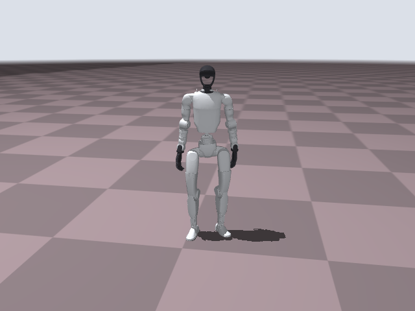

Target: Kungfu

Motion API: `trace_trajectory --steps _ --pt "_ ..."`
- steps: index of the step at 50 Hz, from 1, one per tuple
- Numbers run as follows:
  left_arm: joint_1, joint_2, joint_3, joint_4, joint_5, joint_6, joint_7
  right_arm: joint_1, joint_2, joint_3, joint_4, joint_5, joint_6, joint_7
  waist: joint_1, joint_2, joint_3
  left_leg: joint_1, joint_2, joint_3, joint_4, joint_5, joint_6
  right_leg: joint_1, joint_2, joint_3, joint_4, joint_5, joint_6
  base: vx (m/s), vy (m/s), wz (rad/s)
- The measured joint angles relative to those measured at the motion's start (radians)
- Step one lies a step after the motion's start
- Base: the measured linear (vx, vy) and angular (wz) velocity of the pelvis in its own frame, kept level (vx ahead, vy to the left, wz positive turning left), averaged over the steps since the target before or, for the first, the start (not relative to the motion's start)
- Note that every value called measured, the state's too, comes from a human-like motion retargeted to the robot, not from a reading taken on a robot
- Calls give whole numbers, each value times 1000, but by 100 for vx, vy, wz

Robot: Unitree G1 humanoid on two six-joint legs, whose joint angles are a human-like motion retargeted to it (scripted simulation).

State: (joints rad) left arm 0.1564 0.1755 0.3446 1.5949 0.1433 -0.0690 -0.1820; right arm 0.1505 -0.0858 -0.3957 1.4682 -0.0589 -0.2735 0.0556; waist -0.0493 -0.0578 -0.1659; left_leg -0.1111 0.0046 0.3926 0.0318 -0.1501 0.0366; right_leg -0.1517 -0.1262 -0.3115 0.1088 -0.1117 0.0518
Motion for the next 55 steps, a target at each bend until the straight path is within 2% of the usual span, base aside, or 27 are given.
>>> trace_trajectory --steps 13,22,32,37,40,42,45,48,50,55 --pt "-151 -62 6 -130 -227 -69 -112 -40 12 20 -68 49 -11 93 4 0 4 -33 19 -47 21 40 -5 1 7 -41 8 -17 -21 -6 -3 16" --pt "-183 -74 94 -192 -548 -31 -248 -79 9 -58 -123 370 9 179 -11 13 8 -92 7 -115 57 44 2 -78 6 66 62 -15 -13 -6 8 1" --pt "-219 -82 384 -220 -1060 44 -352 -115 7 -234 -204 859 19 297 20 11 23 -131 -1 -46 95 40 1 -147 -25 107 113 -34 -31 -8 23 -17" --pt "-231 -88 540 -246 -1388 95 -403 -124 -15 -379 -203 1159 8 378 46 48 38 -146 7 -49 114 -2 9 -146 -36 39 122 -75 -106 -14 22 -3" --pt "-239 -85 668 -251 -1540 91 -415 -119 -13 -509 -185 1346 11 412 59 63 16 -146 14 5 95 -81 41 -132 -52 -37 104 -136 -163 -7 13 29" --pt "-252 -69 736 -244 -1628 68 -398 -112 -9 -612 -156 1495 14 415 51 63 -2 -139 24 73 76 -115 49 -111 -69 -112 81 -152 -170 -5 5 103" --pt "-286 -31 819 -224 -1731 25 -343 -86 -13 -754 -77 1725 37 412 38 49 -12 -155 25 74 77 -121 43 -90 -77 -156 54 -150 -157 -4 -5 114" --pt "-307 2 845 -214 -1793 -1 -297 -46 -22 -839 7 1846 60 388 46 29 2 -164 22 54 88 -83 26 -77 -85 -161 49 -99 -109 -4 -5 60" --pt "-313 14 841 -215 -1798 -7 -286 -26 -27 -859 48 1864 65 374 61 20 13 -159 21 47 88 -57 13 -70 -91 -166 51 -52 -81 -2 0 10" --pt "-281 16 820 -234 -1739 -10 -305 -9 -25 -834 70 1806 79 390 91 11 17 -142 24 25 81 -5 -18 -58 -88 -166 51 -32 -38 2 -1 -24"
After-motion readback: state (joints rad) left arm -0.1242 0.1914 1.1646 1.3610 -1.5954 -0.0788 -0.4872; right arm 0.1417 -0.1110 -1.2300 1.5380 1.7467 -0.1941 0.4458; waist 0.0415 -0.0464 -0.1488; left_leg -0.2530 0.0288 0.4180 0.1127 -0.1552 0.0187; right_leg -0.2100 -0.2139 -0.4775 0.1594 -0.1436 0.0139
